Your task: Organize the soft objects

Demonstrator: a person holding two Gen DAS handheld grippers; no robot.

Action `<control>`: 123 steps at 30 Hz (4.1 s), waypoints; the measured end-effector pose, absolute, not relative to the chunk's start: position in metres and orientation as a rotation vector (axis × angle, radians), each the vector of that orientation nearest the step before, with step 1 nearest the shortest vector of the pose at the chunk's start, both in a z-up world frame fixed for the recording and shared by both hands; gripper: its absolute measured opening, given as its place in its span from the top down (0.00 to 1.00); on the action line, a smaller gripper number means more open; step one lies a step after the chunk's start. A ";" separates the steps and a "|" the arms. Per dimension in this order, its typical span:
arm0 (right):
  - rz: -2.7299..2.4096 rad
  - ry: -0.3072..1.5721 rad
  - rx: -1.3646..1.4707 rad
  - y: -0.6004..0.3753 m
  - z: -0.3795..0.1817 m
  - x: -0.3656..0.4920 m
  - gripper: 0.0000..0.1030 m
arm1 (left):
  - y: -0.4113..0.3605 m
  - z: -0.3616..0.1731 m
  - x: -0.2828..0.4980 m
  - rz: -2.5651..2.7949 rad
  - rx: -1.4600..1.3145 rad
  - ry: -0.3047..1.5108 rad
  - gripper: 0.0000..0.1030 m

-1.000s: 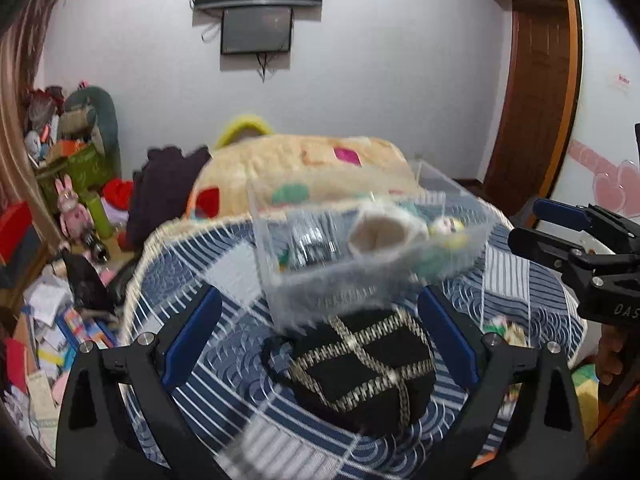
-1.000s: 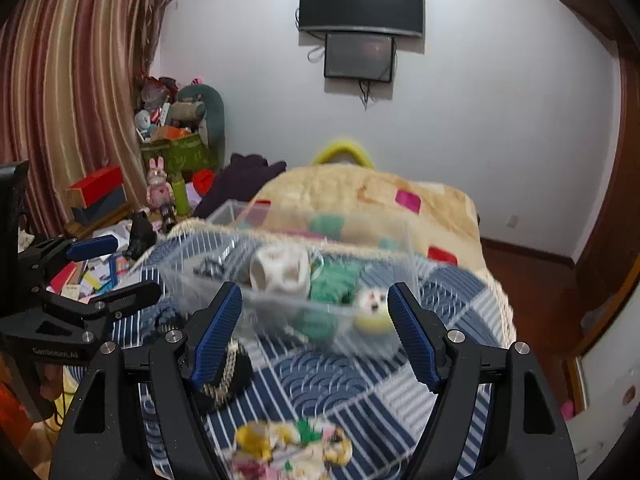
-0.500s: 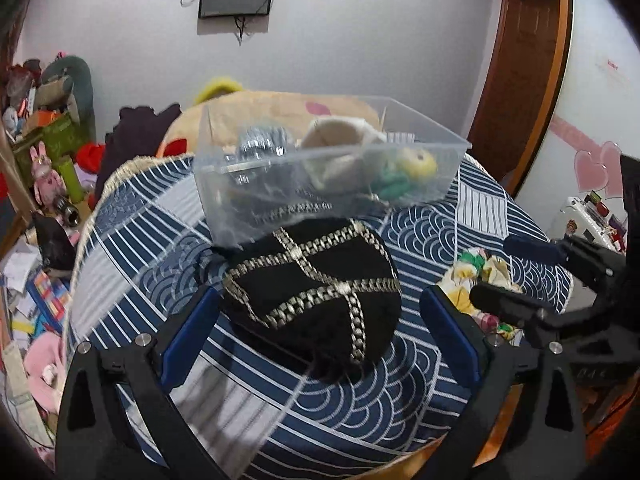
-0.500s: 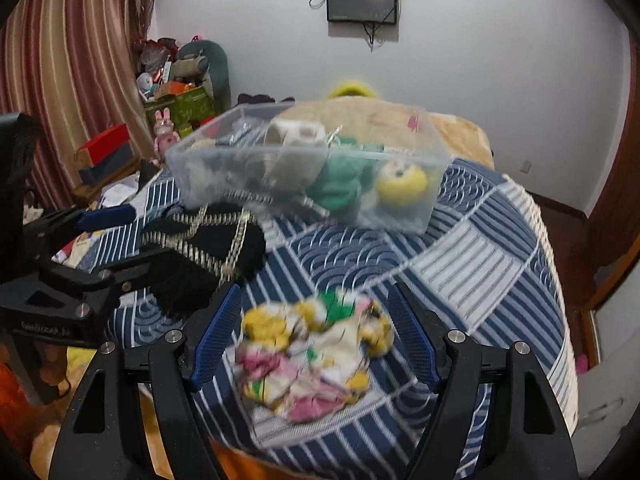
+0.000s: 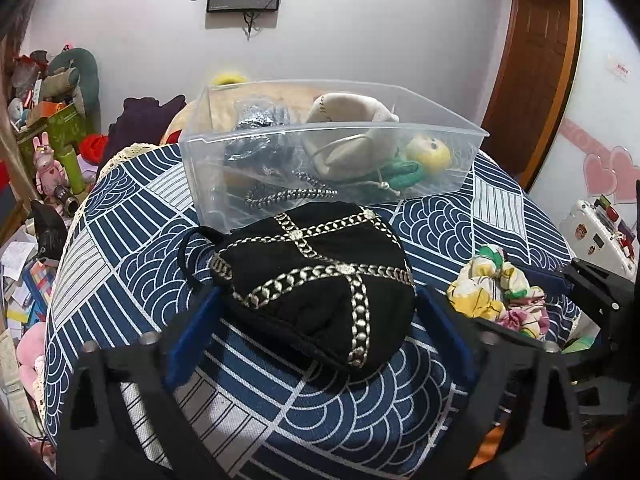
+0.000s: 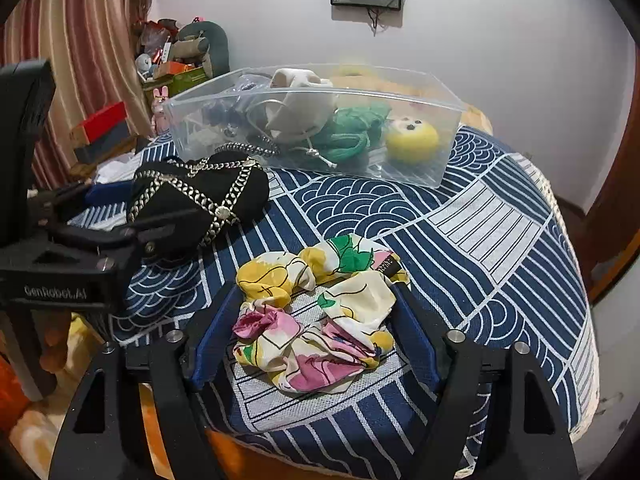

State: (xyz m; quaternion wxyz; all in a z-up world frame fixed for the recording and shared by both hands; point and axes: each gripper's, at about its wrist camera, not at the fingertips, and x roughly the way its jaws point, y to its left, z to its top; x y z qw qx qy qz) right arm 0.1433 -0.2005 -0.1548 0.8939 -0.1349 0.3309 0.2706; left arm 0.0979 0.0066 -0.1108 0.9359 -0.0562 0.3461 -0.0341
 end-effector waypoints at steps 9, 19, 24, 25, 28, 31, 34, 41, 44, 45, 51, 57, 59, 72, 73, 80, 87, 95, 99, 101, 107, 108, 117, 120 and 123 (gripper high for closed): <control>0.565 0.669 -0.269 -0.208 -0.150 0.142 0.76 | 0.008 -0.110 0.093 -0.118 -0.138 0.706 0.77; 0.557 0.638 -0.207 -0.215 -0.135 0.143 0.81 | 0.014 -0.091 0.069 -0.087 -0.138 0.631 0.87; 0.537 0.610 -0.183 -0.219 -0.121 0.147 0.81 | 0.027 -0.077 0.061 -0.075 -0.171 0.592 0.89; 0.535 0.604 -0.176 -0.221 -0.118 0.148 0.81 | 0.029 -0.074 0.060 -0.074 -0.175 0.586 0.89; 0.526 0.575 -0.160 -0.223 -0.106 0.153 0.81 | 0.033 -0.065 0.057 -0.072 -0.180 0.562 0.89; 0.529 0.553 -0.150 -0.224 -0.097 0.158 0.81 | 0.035 -0.054 0.056 -0.069 -0.173 0.538 0.90; 0.529 0.531 -0.147 -0.223 -0.090 0.160 0.81 | 0.036 -0.041 0.057 -0.070 -0.161 0.508 0.90; 0.528 0.479 -0.134 -0.220 -0.070 0.172 0.81 | 0.033 -0.011 0.061 -0.049 -0.105 0.436 0.90; 0.529 0.451 -0.131 -0.217 -0.061 0.178 0.81 | 0.034 0.001 0.066 -0.031 -0.099 0.402 0.90; 0.529 0.442 -0.129 -0.215 -0.058 0.181 0.81 | 0.035 0.005 0.068 -0.036 -0.106 0.392 0.90; 0.528 0.413 -0.121 -0.205 -0.047 0.194 0.81 | 0.038 0.014 0.089 -0.052 -0.123 0.371 0.90; 0.521 0.408 -0.120 -0.194 -0.042 0.212 0.81 | 0.030 0.007 0.123 -0.039 -0.088 0.398 0.90; 0.520 0.413 -0.126 -0.190 -0.043 0.216 0.81 | 0.029 0.004 0.135 -0.033 -0.089 0.410 0.90; 0.492 0.523 -0.196 -0.160 -0.075 0.253 0.81 | 0.028 -0.033 0.180 -0.045 -0.099 0.513 0.90; 0.488 0.534 -0.198 -0.160 -0.077 0.255 0.81 | 0.029 -0.035 0.181 -0.049 -0.101 0.527 0.89; 0.483 0.602 -0.215 -0.161 -0.090 0.262 0.79 | 0.033 -0.044 0.183 -0.076 -0.125 0.601 0.86; 0.497 0.631 -0.207 -0.164 -0.090 0.264 0.64 | 0.038 -0.049 0.175 -0.099 -0.167 0.639 0.62; 0.508 0.608 -0.202 -0.169 -0.085 0.247 0.56 | 0.044 -0.044 0.157 -0.103 -0.177 0.627 0.55; 0.508 0.577 -0.206 -0.174 -0.078 0.236 0.49 | 0.048 -0.038 0.144 -0.100 -0.187 0.607 0.48; 0.511 0.559 -0.204 -0.177 -0.074 0.231 0.46 | 0.050 -0.033 0.137 -0.101 -0.190 0.592 0.47; 0.519 0.504 -0.208 -0.182 -0.058 0.215 0.45 | 0.051 -0.013 0.113 -0.096 -0.184 0.535 0.46; 0.518 0.490 -0.210 -0.184 -0.054 0.211 0.45 | 0.050 -0.009 0.108 -0.091 -0.180 0.520 0.46; 0.559 0.371 -0.169 -0.197 -0.029 0.172 0.30 | 0.037 0.021 0.061 -0.059 -0.135 0.378 0.32; 0.559 0.326 -0.154 -0.202 -0.025 0.157 0.24 | 0.035 0.026 0.049 -0.056 -0.138 0.351 0.27; 0.567 0.297 -0.135 -0.205 -0.023 0.146 0.20 | 0.033 0.027 0.040 -0.050 -0.128 0.332 0.20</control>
